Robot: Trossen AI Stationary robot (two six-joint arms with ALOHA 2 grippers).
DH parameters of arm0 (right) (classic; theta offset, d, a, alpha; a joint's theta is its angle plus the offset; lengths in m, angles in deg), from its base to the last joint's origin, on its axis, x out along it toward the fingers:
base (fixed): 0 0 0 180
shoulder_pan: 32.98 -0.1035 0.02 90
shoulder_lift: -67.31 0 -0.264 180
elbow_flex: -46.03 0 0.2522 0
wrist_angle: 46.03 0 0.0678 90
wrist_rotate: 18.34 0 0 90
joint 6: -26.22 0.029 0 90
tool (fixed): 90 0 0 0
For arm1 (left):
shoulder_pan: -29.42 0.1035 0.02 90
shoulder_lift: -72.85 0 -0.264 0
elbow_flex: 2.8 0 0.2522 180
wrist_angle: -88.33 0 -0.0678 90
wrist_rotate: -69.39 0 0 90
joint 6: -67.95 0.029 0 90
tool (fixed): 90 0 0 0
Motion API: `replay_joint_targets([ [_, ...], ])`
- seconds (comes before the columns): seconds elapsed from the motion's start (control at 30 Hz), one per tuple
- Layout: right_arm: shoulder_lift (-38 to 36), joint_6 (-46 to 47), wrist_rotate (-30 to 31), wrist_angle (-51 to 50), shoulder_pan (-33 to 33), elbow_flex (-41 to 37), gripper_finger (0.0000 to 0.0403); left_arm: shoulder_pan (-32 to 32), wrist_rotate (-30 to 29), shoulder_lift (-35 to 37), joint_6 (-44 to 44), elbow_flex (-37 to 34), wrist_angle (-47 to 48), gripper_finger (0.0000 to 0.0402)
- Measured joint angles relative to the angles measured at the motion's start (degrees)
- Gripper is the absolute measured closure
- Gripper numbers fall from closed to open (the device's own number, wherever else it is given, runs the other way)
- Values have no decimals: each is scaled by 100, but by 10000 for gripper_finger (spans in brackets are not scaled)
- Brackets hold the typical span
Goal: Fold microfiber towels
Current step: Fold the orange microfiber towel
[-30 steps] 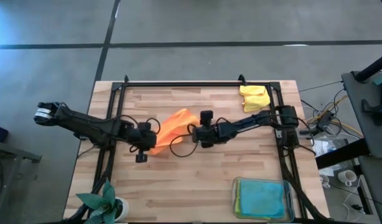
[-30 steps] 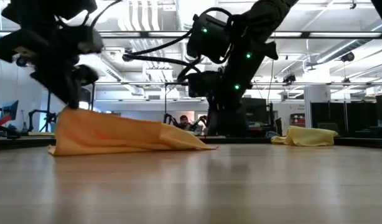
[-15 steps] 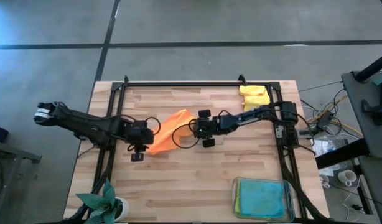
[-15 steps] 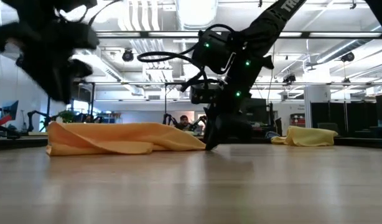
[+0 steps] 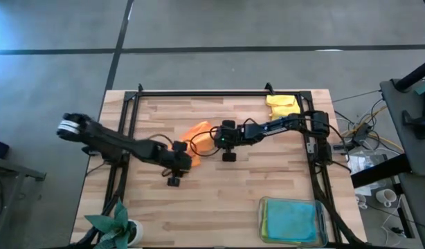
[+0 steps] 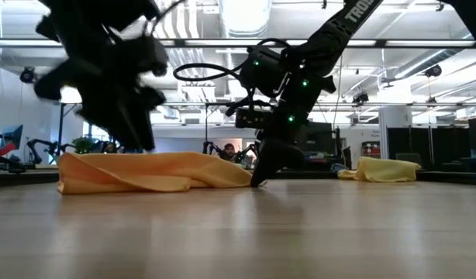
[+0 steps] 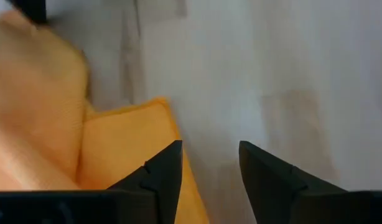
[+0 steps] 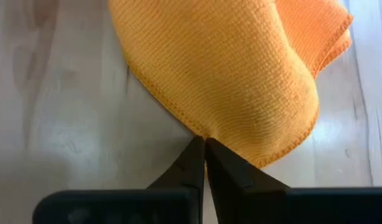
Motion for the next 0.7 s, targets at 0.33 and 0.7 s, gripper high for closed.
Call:
replay_joint_targets([
  [0.33,11,17,52,-51,-64,45,394,20,-708,-1452,-396,608,-395,258],
  [0.7,11,94,27,-59,-70,42,394,300,-834,-2017,-1498,703,-1001,315],
])
